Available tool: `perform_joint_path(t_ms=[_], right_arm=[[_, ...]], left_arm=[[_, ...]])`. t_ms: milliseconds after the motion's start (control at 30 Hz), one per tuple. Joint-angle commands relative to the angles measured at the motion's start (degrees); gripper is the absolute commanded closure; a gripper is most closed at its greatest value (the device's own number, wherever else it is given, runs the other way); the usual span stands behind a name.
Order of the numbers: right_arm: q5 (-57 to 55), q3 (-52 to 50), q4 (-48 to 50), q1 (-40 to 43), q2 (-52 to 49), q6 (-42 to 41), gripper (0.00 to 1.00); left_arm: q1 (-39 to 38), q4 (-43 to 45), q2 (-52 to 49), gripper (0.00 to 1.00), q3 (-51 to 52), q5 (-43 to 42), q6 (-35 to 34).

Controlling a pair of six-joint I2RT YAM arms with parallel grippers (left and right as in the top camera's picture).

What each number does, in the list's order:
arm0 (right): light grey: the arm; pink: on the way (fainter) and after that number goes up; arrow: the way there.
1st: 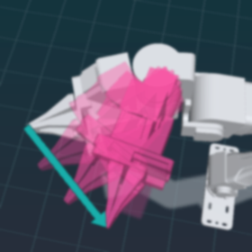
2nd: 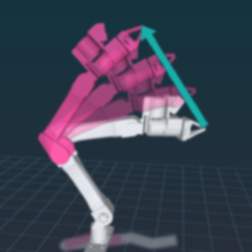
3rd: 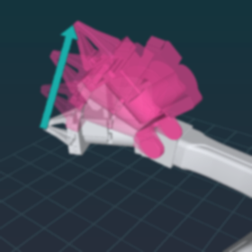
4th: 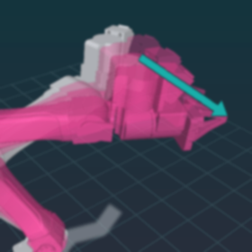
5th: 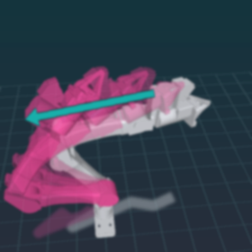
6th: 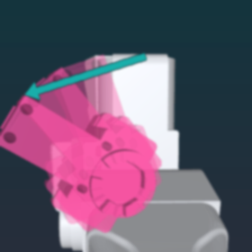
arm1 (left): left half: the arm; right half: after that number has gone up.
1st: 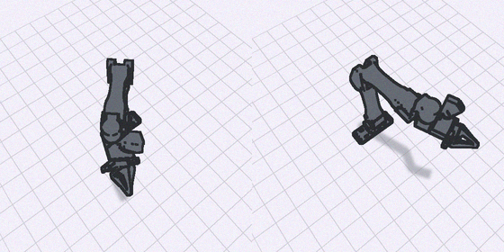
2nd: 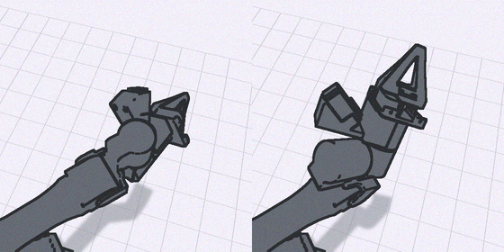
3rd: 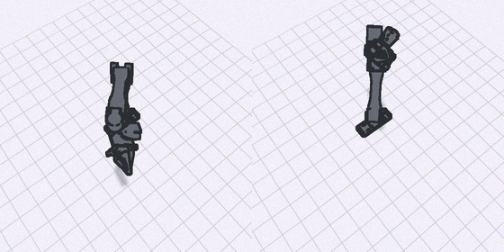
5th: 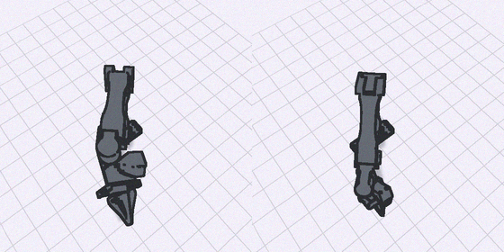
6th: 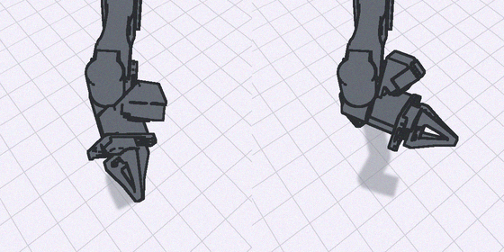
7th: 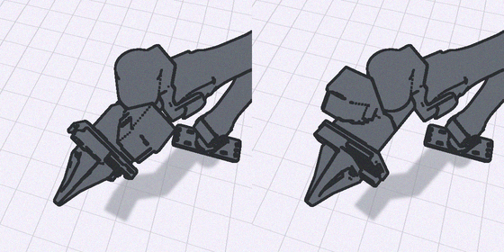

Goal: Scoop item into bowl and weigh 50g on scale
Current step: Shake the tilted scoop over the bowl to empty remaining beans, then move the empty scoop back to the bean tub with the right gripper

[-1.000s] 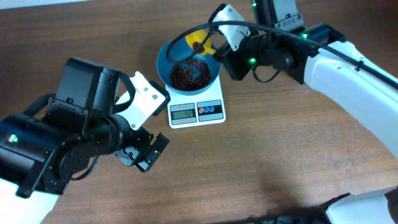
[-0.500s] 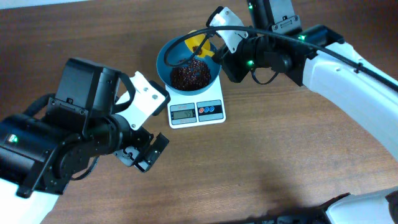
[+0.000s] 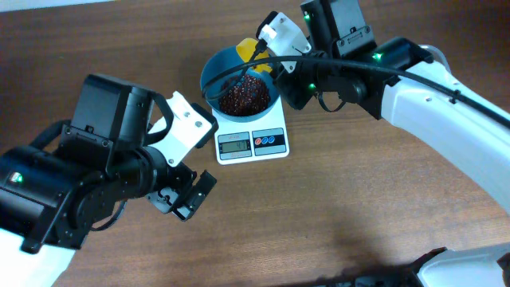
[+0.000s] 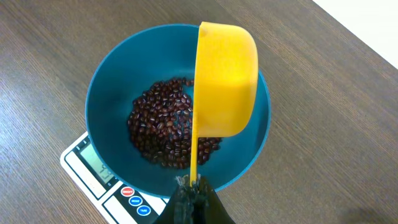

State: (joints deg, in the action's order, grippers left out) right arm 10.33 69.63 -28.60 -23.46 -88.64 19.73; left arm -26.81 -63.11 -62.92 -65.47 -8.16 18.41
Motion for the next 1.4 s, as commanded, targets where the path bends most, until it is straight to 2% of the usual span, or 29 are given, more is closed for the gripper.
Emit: perform_joint_path(t_ms=[0,567,667,867,1000,1133,1167,1233,1300,1367], right_arm=[[-0.8,0.8,0.0,-0.2,1.4,-0.2,0.96],[-3.9,0.8,1.2,-0.2,1.4,-0.2,0.96],[-8.7,0.8,1.8,-0.2,1.4,-0.2,0.96],[-8.7,0.8,2.8,-0.1,1.4,-0.2,0.96],[-13.2,0.8,4.2,0.0,2.0,-0.3,0.96],[-17.3,0.8,5.5,4.5,5.2,-3.1,0.96],[-17.7,0.8,5.2,8.7,7.2,-5.7,0.96],[-17.7,0.8,3.2,15.2,9.8,-5.9,0.96],[-17.9,0.8,-2.1,21.5,10.8,-5.8,0.96],[-17.9,0.8,-11.6,29.1,10.0,-5.8,0.96]], left_arm=[[0.3,0.1,0.0,0.01,-0.8,-0.6,-0.4],[0.3,0.1,0.0,0.01,-0.8,-0.6,-0.4],[0.3,0.1,0.0,0.01,-0.8,-0.6,-0.4],[0.3,0.1,0.0,0.01,-0.8,-0.6,-0.4],[0.3,0.1,0.0,0.01,-0.8,-0.6,-0.4],[0.3,0.1,0.0,0.01,-0.8,-0.6,-0.4],[0.3,0.1,0.0,0.01,-0.8,-0.6,-0.4],[0.3,0.1,0.0,0.01,-0.8,-0.6,-0.4],[0.3,0.1,0.0,0.01,-0.8,-0.6,-0.4],[0.3,0.1,0.0,0.01,-0.8,-0.6,-0.4]])
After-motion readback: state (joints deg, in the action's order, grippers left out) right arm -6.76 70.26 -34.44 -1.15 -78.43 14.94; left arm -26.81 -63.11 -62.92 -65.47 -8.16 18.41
